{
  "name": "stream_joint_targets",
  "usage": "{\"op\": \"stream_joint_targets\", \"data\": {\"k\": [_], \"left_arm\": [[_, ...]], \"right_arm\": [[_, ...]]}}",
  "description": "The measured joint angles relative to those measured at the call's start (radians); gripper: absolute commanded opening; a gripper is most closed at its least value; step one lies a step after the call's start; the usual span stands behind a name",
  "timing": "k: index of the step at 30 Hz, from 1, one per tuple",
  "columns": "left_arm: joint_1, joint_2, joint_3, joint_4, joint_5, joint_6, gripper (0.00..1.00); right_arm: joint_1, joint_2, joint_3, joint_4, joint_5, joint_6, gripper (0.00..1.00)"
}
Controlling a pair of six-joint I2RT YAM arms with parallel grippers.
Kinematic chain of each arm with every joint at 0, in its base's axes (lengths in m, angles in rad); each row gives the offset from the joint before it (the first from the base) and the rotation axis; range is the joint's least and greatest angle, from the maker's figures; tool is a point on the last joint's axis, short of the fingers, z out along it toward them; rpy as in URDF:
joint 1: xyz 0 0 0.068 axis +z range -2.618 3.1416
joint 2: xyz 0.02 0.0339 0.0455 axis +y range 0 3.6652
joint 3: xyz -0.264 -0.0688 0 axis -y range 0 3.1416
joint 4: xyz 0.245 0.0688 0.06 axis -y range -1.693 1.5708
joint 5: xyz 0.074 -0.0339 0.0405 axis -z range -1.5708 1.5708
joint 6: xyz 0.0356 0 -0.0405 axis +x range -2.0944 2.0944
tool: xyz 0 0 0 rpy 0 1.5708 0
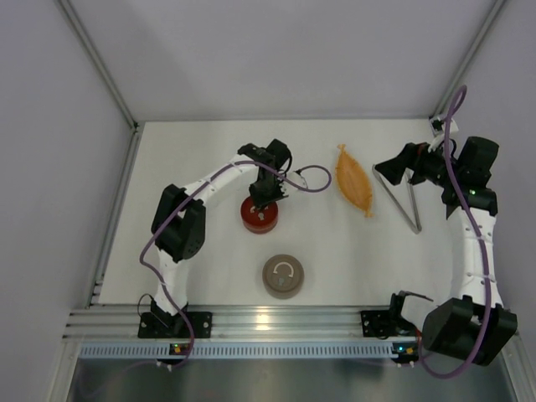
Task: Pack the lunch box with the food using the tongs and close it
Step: Close the box lid on the packing box.
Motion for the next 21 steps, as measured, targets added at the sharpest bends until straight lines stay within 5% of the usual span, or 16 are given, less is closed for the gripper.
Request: {"op": "stream_joint_targets", "data": {"k": [5, 21], "left_arm": [[-0.006, -0.079, -0.112, -0.031, 0.002, -0.068, 0.01], [-0.009, -0.190, -0.276, 0.069, -0.010, -0.259, 0.27]], "right_arm": [[0.000, -0.009, -0.008, 0.000, -0.010, 0.027, 0.99], [0.000, -0.108, -0.075, 0.007, -0.016, 0.062, 0.99]]}}
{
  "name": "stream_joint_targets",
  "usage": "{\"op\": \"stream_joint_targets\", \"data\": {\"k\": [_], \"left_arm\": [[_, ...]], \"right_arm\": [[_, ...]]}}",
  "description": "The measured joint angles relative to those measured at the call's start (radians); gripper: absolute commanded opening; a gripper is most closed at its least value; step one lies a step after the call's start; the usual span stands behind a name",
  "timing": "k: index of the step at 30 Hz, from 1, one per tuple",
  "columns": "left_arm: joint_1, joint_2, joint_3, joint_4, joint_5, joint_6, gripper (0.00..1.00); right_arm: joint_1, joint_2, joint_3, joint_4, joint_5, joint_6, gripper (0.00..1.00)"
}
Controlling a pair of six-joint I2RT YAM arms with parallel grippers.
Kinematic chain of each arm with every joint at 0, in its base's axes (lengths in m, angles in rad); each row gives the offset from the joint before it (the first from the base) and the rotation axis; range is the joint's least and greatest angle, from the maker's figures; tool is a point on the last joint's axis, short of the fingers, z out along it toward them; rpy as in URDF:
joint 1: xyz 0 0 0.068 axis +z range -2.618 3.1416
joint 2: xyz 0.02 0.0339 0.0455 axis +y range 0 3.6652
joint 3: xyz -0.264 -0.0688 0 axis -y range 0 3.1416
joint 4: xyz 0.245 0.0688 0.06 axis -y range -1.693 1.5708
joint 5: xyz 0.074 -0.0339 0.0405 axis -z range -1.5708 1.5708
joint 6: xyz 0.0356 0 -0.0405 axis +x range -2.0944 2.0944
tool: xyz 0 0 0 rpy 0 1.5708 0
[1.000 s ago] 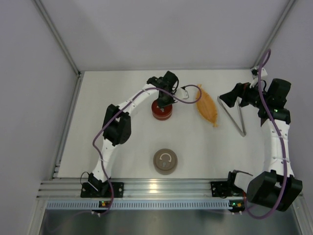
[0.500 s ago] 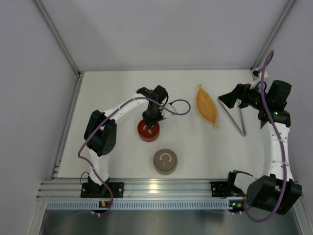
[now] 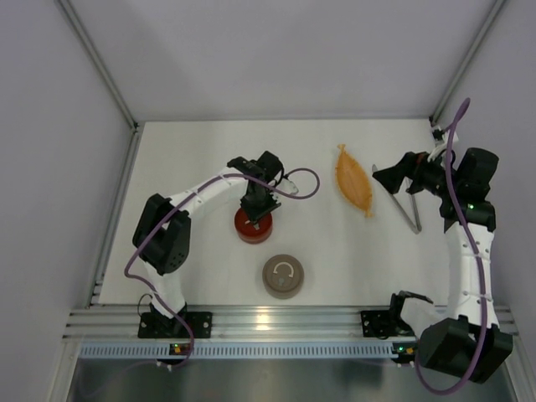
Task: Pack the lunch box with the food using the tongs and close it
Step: Close the box lid on the packing box.
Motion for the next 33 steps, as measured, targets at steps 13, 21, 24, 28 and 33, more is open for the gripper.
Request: {"op": "stream_joint_targets", "data": {"k": [13, 21, 24, 28, 33], "left_arm": [[0.000, -0.058, -0.074, 0.051, -0.008, 0.029, 0.00], [0.000, -0.172, -0.216, 0.064, 0.072, 0.310, 0.00], [-0.001, -0.221, -0.275, 0.071, 0.078, 0.435, 0.00], [-0.005, -0.301, -0.366, 0.106, 0.074, 0.586, 0.00], [-0.005, -0.336, -0.404, 0.113, 0.078, 0.686, 0.02]], "right_arm": [[0.000, -0.050, -0.051, 0.012, 0.001, 0.034, 0.99], [0.000, -0.063, -0.051, 0.009, 0.001, 0.029, 0.99], [0.000, -0.063, -0.051, 0.002, 0.001, 0.015, 0.99], [0.000, -0.067, -0.051, -0.011, 0.002, -0.004, 0.99], [0.000, -0.078, -0.051, -0.017, 0.002, -0.013, 0.99]]}}
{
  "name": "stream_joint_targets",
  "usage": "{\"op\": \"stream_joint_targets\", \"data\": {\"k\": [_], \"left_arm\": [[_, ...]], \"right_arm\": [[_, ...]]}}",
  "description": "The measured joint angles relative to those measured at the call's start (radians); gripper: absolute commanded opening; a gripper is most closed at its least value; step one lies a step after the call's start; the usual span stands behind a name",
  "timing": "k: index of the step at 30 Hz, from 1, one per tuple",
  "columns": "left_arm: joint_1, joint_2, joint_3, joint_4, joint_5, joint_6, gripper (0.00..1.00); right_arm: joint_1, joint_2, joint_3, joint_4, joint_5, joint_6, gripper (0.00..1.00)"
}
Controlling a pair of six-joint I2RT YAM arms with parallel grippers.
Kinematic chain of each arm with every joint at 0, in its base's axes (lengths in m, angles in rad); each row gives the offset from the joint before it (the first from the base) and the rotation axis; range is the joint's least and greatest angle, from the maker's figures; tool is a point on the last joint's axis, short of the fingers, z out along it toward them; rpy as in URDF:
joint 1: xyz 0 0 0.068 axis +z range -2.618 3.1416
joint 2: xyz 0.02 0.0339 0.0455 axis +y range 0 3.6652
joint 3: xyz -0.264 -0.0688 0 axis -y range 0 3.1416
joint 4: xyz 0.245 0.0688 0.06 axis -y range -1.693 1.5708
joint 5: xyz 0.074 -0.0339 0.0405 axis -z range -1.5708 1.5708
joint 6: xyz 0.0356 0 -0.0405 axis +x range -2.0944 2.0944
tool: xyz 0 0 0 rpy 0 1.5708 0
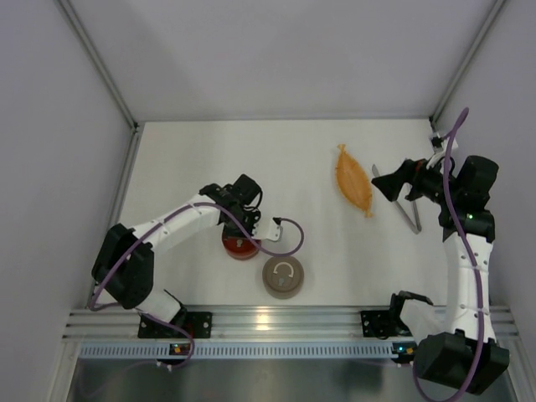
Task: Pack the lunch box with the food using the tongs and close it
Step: Close the box lid on the packing box.
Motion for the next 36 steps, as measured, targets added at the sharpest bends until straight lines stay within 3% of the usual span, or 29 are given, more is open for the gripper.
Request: {"op": "stream_joint_targets", "data": {"k": [6, 11, 23, 31, 36], "left_arm": [[0.000, -0.050, -0.045, 0.013, 0.030, 0.105, 0.08], [0.001, -0.119, -0.089, -0.001, 0.078, 0.176, 0.28], [0.001, -0.275, -0.089, -0.058, 0.150, 0.209, 0.42], [0.001, -0.327, -0.043, -0.163, 0.218, 0.154, 0.35], [0.001, -0.278, 0.023, -0.173, 0.227, 0.047, 0.14]], "right_arm": [[0.000, -0.003, 0.000, -0.010, 0.007, -0.018, 0.99], [0.000, -0.004, 0.001, -0.027, 0.013, -0.026, 1.00], [0.000, -0.004, 0.001, -0.039, 0.022, -0.024, 0.99], [0.000, -0.006, 0.001, -0.040, 0.022, -0.024, 0.99], [0.000, -0.012, 0.001, -0.041, 0.022, -0.021, 0.99]]}}
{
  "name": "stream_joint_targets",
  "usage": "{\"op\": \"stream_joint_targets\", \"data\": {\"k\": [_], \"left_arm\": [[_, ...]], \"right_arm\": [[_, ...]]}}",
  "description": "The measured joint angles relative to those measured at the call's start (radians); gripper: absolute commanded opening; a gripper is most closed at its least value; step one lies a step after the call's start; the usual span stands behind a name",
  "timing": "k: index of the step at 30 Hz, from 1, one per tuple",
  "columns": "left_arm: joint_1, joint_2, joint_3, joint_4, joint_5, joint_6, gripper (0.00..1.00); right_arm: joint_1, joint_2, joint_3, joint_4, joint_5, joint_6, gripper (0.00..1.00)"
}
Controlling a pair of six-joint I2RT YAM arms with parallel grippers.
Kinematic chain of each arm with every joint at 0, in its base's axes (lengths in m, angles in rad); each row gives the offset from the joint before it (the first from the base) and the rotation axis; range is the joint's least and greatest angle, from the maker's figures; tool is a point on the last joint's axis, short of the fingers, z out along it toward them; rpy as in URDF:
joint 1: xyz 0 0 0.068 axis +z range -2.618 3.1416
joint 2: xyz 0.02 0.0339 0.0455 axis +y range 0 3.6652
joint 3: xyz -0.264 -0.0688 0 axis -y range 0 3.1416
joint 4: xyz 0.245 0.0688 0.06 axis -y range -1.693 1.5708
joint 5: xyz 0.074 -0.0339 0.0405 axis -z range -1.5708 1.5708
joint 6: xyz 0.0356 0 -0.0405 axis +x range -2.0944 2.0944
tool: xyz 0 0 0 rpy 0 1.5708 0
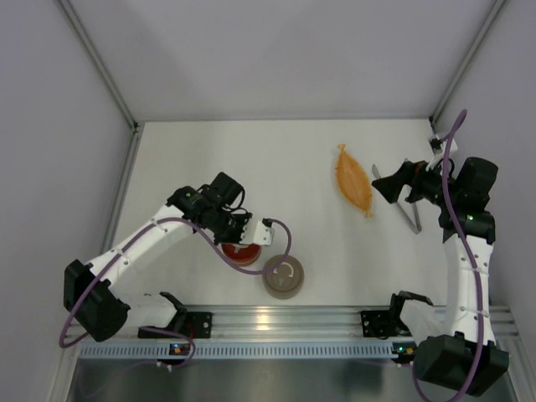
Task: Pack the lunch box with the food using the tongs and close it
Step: Close the box lid on the packing box.
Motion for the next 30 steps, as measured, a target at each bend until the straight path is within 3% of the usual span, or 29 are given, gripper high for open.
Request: {"op": "stream_joint_targets", "data": {"k": [7, 19, 23, 30], "left_arm": [[0.000, 0.067, 0.003, -0.066, 0.033, -0.035, 0.00], [0.000, 0.150, -0.063, -0.081, 0.031, -0.079, 0.01], [0.000, 0.171, -0.083, -0.031, 0.014, -0.110, 0.09], [0.000, 0.171, -0.087, 0.075, -0.018, -0.140, 0.42]], "right_arm": [[0.000, -0.008, 0.002, -0.015, 0.000, -0.004, 0.99], [0.000, -0.010, 0.002, -0.019, 0.000, -0.004, 0.99], [0.000, -0.009, 0.003, -0.022, 0.000, -0.008, 0.99], [0.000, -0.010, 0.010, -0.038, 0.001, -0.019, 0.99]]}}
